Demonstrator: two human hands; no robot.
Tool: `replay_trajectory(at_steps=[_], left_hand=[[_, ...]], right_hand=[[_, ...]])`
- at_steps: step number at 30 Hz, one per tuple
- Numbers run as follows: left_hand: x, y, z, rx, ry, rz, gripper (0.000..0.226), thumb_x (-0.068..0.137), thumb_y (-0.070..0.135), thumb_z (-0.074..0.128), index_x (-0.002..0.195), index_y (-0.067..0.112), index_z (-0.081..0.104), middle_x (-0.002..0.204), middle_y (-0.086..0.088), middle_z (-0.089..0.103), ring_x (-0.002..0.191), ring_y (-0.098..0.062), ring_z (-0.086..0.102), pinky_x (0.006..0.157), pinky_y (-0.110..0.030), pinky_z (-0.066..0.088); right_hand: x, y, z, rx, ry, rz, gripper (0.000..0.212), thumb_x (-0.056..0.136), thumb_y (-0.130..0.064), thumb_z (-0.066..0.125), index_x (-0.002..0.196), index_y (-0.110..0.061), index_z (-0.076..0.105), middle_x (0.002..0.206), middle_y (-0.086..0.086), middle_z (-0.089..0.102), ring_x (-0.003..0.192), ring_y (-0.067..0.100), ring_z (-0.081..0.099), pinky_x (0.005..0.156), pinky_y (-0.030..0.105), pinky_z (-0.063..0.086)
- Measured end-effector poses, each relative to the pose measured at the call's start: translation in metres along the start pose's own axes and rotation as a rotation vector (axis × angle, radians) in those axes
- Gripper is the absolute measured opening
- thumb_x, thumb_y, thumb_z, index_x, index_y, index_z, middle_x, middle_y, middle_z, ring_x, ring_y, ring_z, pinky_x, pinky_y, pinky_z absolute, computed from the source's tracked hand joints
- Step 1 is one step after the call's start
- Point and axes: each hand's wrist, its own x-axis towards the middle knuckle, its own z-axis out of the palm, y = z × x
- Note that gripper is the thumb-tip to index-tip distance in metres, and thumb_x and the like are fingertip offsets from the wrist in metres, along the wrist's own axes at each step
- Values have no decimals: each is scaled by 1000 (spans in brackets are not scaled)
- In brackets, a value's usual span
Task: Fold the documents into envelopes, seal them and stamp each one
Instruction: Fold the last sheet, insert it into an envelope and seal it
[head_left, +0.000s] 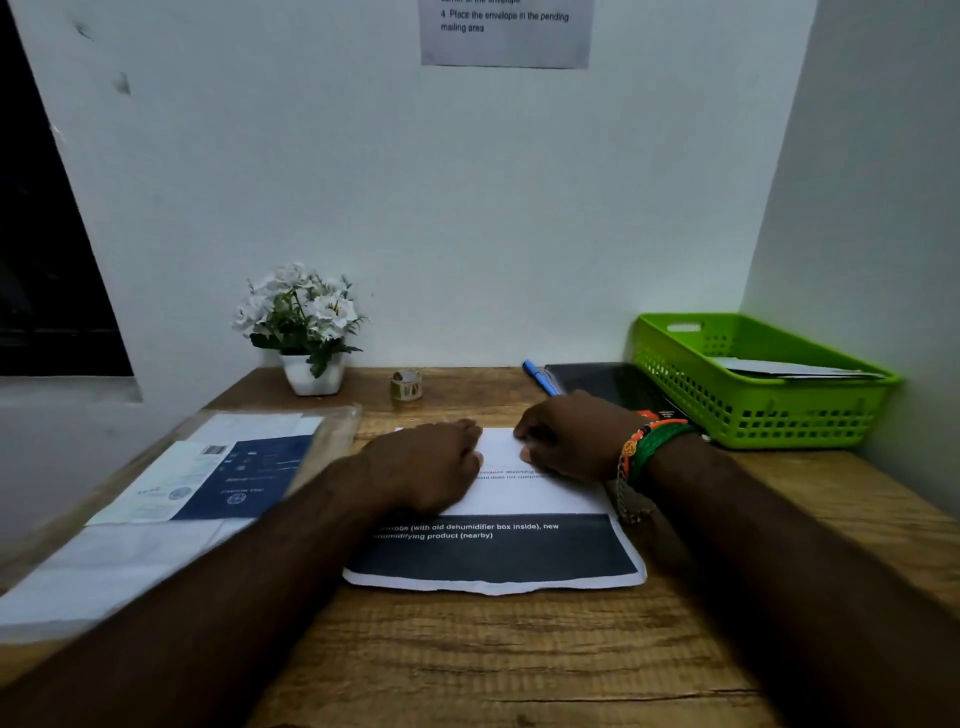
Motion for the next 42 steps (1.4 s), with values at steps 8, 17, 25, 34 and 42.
replay_trajectory(at_steps=[8, 17, 25, 34, 42], left_hand=[[-12, -13, -12, 150, 82, -349, 38, 99, 39, 42, 130, 22, 58, 141, -7, 58, 125, -28, 57, 100, -43, 44], [0, -17, 3, 25, 277, -164, 63, 92, 73, 43, 130, 27, 63, 133, -2, 63, 124, -24, 57, 101, -43, 50], [11, -21, 9, -30, 260, -136, 66, 81, 83, 50, 125, 36, 62, 132, 1, 54, 125, -25, 49, 101, -48, 47], [12, -18, 14, -50, 310, -131, 49, 85, 75, 56, 113, 34, 53, 131, 3, 51, 126, -24, 45, 98, -47, 43], [11, -15, 14, -27, 255, -121, 56, 90, 71, 51, 138, 43, 47, 147, 0, 38, 140, -30, 33, 108, -54, 37]], right_hand=[[3, 5, 4, 41, 5, 20, 38, 95, -40, 60, 131, -28, 62, 122, -2, 65, 114, 20, 60, 85, 20, 39], [5, 11, 5, 62, 25, 4, 33, 90, -42, 66, 120, -30, 67, 117, -4, 67, 109, 17, 62, 94, 27, 48], [8, 22, 5, 154, 216, -32, 28, 87, -32, 72, 113, -23, 72, 111, 0, 70, 105, 15, 64, 89, 26, 49], [21, 22, 15, 91, 107, 60, 47, 87, -47, 70, 127, -25, 63, 125, 4, 63, 115, 21, 59, 99, 31, 47], [21, 25, 19, 256, 129, 46, 28, 84, -35, 74, 111, -32, 67, 113, -7, 65, 108, 13, 60, 93, 26, 47]])
